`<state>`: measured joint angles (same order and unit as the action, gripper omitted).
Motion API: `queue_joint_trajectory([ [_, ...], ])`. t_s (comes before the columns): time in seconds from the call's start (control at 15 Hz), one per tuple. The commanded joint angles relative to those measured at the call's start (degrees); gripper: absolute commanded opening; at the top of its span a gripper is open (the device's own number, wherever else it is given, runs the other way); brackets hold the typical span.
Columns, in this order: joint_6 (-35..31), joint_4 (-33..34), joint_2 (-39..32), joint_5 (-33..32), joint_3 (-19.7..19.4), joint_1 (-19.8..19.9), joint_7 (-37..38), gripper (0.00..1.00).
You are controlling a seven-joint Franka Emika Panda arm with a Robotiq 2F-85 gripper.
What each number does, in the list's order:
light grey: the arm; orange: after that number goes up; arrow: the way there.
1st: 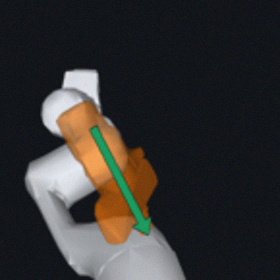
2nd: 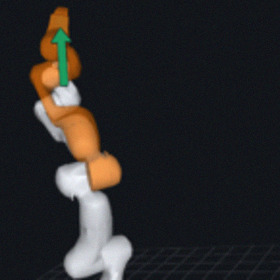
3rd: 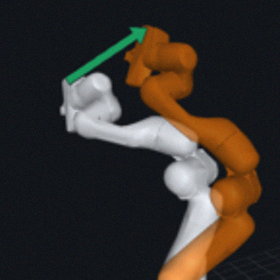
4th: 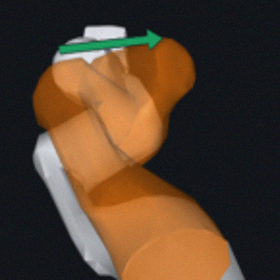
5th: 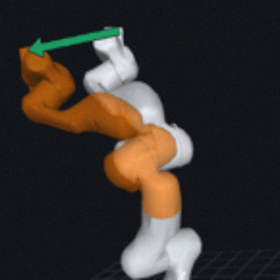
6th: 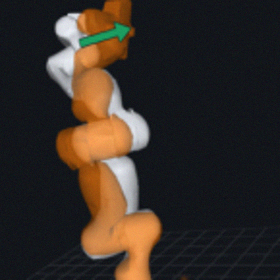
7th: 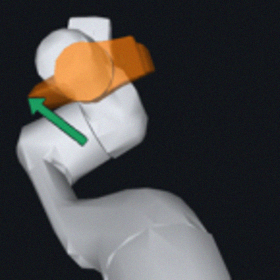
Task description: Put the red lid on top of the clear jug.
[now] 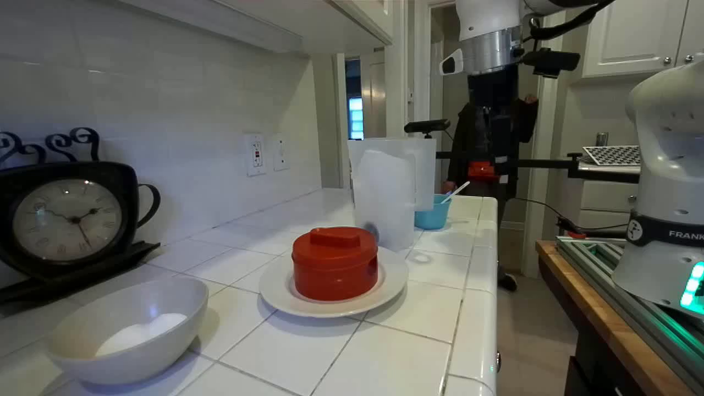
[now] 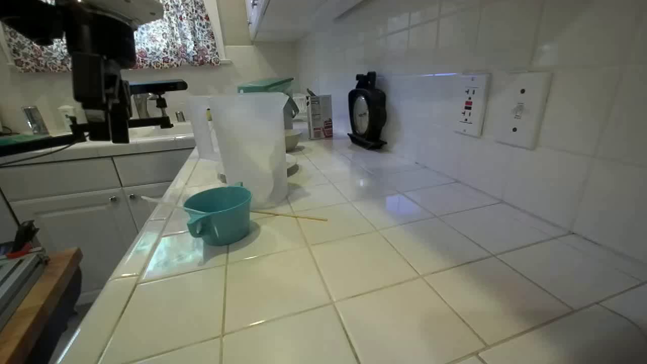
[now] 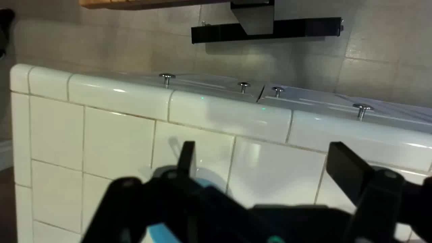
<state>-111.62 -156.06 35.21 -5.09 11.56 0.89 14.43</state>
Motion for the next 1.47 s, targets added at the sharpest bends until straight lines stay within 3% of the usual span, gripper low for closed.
queue_joint_trajectory([
  [0.0,0.14,0.08,-0.14,-0.60,-1.06,-1.11,0.55,1.00],
  [0.53,0.14,0.08,-0.14,-0.60,-1.06,-1.11,0.55,1.00],
  [1.4,-3.29,9.96,-8.40,7.03,1.88,-9.01,2.27,1.00],
])
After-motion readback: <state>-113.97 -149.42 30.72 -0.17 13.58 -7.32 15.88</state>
